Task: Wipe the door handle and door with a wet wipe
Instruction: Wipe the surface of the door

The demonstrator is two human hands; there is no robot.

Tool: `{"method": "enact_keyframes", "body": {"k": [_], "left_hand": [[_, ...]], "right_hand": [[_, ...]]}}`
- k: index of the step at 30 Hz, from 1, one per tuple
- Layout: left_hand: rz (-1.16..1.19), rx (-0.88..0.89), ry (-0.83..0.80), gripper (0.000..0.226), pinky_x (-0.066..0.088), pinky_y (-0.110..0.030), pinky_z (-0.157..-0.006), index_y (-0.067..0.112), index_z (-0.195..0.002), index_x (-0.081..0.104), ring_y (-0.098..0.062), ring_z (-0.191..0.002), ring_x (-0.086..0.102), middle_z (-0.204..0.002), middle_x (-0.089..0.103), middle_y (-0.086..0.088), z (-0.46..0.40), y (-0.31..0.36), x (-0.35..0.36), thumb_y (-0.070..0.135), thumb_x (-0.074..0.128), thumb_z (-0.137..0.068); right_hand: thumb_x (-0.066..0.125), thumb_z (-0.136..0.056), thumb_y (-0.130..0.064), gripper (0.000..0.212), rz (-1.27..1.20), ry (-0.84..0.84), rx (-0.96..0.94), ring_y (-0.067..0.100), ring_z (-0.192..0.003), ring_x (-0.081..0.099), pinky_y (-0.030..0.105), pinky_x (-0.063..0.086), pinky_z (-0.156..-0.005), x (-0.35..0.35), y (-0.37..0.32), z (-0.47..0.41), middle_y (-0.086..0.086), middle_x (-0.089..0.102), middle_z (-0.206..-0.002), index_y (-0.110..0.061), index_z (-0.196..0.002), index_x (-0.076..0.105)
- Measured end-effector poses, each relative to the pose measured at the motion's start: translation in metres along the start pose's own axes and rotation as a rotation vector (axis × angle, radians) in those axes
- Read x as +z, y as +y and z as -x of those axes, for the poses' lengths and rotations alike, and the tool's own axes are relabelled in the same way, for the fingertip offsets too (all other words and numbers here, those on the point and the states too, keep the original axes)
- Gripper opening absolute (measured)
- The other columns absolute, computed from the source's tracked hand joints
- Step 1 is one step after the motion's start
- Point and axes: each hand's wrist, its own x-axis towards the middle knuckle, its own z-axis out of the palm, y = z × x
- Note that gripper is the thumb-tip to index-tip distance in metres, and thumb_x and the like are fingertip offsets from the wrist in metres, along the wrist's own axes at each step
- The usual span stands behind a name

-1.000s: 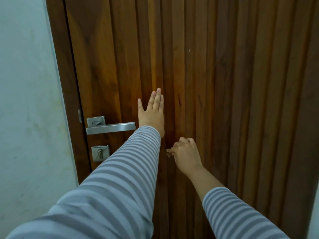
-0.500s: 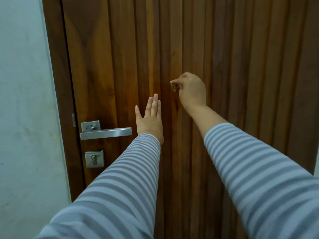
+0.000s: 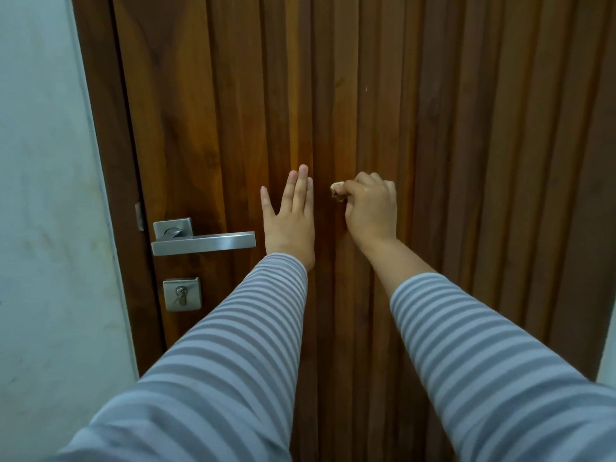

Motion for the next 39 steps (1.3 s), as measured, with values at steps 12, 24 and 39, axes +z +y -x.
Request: {"method": "enact_keyframes", "body": {"k": [12, 24, 39], "left_hand": [[-0.008, -0.002, 0.001, 0.113, 0.002, -0.057, -0.118, 0.009, -0.151, -0.022, -0.028, -0.146, -0.024, -0.156, -0.034, -0.012, 0.001, 0.000, -0.001, 0.040, 0.068, -0.089], [0.031, 0.012, -0.027, 0.118, -0.001, -0.058, -0.117, 0.010, -0.151, -0.023, -0.028, -0.146, -0.024, -0.156, -0.034, -0.011, 0.003, -0.004, -0.002, 0.040, 0.070, -0.085], [0.080, 0.038, -0.010, 0.100, -0.006, -0.056, -0.118, 0.010, -0.150, -0.024, -0.027, -0.149, -0.016, -0.159, -0.025, -0.012, -0.005, 0.044, -0.012, 0.045, 0.052, -0.096]], "right_hand": [[0.068, -0.075, 0.003, 0.022, 0.000, -0.059, 0.065, 0.022, -0.076, 0.059, 0.037, 0.042, -0.080, 0.011, 0.006, 0.075, 0.000, 0.064, -0.076, -0.013, -0.089, 0.074], [0.060, -0.087, -0.011, 0.023, 0.023, -0.425, 0.160, 0.012, -0.097, 0.054, 0.033, 0.027, -0.099, -0.005, 0.027, 0.133, -0.010, 0.067, -0.091, -0.030, -0.090, 0.074], [0.052, -0.091, -0.019, 0.023, 0.160, 0.115, 0.235, 0.019, -0.103, 0.049, 0.037, 0.030, -0.085, -0.041, 0.011, -0.063, -0.008, 0.069, -0.101, -0.029, -0.097, 0.072]]}}
